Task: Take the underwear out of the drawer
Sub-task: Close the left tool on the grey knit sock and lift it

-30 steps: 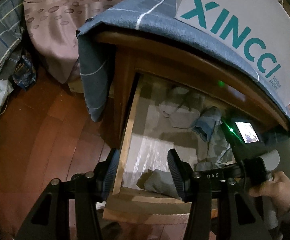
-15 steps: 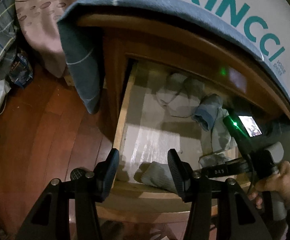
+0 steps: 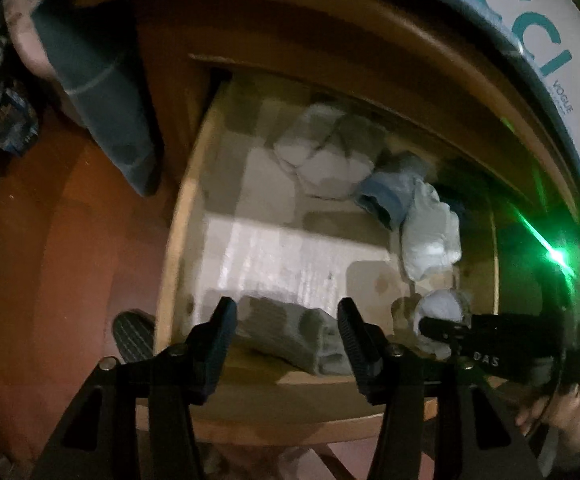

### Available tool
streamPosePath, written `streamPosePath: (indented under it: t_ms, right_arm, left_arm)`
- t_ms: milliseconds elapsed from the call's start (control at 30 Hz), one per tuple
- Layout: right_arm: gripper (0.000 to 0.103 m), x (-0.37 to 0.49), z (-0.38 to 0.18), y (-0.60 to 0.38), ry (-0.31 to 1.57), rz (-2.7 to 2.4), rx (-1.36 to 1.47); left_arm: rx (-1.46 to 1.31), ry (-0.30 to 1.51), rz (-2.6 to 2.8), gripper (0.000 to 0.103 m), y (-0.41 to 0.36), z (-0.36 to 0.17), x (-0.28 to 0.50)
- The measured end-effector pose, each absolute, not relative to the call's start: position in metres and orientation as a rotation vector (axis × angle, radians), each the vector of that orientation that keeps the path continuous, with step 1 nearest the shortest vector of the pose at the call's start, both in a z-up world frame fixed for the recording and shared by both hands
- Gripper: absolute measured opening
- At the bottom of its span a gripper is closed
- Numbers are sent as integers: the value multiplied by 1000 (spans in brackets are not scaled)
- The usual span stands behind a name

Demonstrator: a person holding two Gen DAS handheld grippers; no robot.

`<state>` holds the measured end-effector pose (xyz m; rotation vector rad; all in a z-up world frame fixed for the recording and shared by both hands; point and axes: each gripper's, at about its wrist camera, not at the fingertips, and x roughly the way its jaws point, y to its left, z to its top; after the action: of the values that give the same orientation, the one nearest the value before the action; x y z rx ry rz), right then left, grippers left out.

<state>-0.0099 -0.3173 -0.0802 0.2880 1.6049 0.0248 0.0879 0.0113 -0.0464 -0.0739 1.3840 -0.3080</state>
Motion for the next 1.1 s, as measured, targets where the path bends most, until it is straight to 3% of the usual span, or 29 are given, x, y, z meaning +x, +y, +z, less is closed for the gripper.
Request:
streamPosePath:
  t_ms: [500,900,967,1100]
  right_arm:
    - [36,-21,-88,-342,1496,29,424]
    - [37,-28,-90,-338,1482,65,432]
    - [38,-29,-88,-338,1480,67,432]
    - [38,-31,-87,-336,1476,72,429]
  left_arm:
    - [163,1599,-321,60,-47,-83,93]
    - [145,1737,-230,60,-34,-117,97]
    - [147,1734,-236,44,-32,-117,97]
    - [144,1724,-241,30,-29,-115,97]
